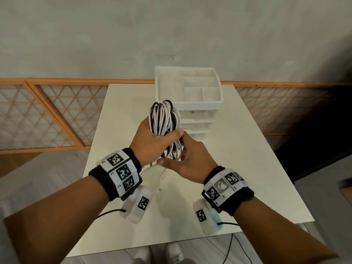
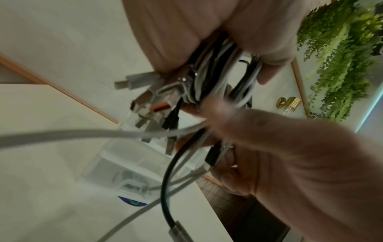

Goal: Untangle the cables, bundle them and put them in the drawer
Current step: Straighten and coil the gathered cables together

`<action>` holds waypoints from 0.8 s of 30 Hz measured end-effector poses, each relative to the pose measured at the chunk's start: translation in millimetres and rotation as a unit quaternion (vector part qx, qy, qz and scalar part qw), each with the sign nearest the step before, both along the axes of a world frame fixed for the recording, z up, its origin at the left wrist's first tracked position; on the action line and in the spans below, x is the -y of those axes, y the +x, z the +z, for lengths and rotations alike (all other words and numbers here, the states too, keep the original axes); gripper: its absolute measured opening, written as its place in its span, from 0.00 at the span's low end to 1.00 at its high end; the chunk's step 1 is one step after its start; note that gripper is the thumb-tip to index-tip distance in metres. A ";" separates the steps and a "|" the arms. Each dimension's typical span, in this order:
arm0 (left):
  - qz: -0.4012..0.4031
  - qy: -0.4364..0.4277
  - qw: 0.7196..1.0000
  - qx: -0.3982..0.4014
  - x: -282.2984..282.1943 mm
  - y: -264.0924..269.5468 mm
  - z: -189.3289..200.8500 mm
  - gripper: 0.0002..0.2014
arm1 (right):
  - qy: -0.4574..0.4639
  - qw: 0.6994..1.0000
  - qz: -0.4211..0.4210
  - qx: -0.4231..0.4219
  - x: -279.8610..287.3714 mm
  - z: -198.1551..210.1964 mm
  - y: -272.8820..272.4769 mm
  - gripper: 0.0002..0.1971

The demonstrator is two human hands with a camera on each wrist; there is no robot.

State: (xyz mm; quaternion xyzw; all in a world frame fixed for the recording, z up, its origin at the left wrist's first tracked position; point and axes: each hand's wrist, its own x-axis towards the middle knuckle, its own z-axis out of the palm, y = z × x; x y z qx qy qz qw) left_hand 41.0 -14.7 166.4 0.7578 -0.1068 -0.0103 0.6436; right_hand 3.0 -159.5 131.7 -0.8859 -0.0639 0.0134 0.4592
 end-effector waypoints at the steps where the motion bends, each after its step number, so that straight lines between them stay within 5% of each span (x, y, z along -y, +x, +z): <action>1: 0.002 -0.006 1.000 0.000 0.6 -0.9 1.3 0.06 | -0.043 0.999 -0.017 0.004 -2.9 -3.1 0.8 0.21; 2: 0.008 -0.007 1.000 0.004 0.6 -0.9 2.8 0.06 | -0.071 0.997 -0.036 -0.004 -4.4 -7.4 1.2 0.11; 9: 0.004 -0.009 1.000 0.004 -6.6 -1.8 9.7 0.04 | 0.005 0.999 -0.045 -0.014 -4.7 -14.2 -8.1 0.15; 18: 0.006 -0.029 0.999 -0.012 -2.9 -5.0 9.9 0.07 | -0.046 0.994 -0.065 0.072 -11.0 -3.4 -5.4 0.10; 22: 0.017 -0.029 0.999 -0.024 -8.9 -3.1 8.5 0.08 | 0.015 0.998 -0.033 0.049 2.3 1.1 -11.5 0.45; 24: 0.005 -0.020 0.999 -0.036 -9.1 -4.3 7.7 0.06 | 0.005 0.996 0.022 0.085 3.1 1.0 -14.1 0.48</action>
